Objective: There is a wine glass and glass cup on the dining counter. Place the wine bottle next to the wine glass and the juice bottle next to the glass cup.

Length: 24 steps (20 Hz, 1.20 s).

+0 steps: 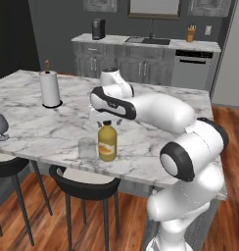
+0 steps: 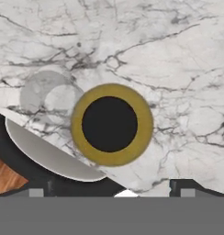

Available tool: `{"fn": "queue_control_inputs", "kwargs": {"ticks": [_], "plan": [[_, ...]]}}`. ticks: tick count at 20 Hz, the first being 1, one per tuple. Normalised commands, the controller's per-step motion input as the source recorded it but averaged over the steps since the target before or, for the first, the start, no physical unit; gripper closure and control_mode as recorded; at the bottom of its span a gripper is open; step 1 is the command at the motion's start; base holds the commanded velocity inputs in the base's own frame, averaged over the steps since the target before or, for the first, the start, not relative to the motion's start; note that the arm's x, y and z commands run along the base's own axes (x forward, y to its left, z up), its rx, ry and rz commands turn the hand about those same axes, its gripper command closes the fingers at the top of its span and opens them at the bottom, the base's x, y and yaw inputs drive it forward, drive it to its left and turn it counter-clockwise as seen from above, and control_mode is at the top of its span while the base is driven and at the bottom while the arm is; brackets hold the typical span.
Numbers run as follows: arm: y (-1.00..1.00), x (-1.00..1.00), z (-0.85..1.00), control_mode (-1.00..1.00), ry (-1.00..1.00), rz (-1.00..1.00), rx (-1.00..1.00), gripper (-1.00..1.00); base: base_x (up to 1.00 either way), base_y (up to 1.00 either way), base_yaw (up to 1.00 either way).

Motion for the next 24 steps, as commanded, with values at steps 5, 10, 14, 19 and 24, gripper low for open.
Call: {"fn": "queue_control_inputs", "kwargs": {"ticks": [5,10,14,19,24], "plan": [[-0.19,-0.54,0.02,-1.00,0.00,0.00,0.08,-1.00,0.00,0.00,0.00],[-0.28,-0.60,0.04,-1.00,0.00,0.00,0.03,-1.00,0.00,0.00,0.00],[-0.36,-0.66,0.05,-1.00,-0.01,0.00,0.03,-1.00,0.00,0.00,0.00],[-0.31,-0.62,0.07,-1.00,0.00,0.00,0.00,-1.00,0.00,0.00,0.00],[-0.42,-0.53,0.04,-1.00,0.00,0.00,0.04,-1.00,0.00,0.00,0.00]]}}
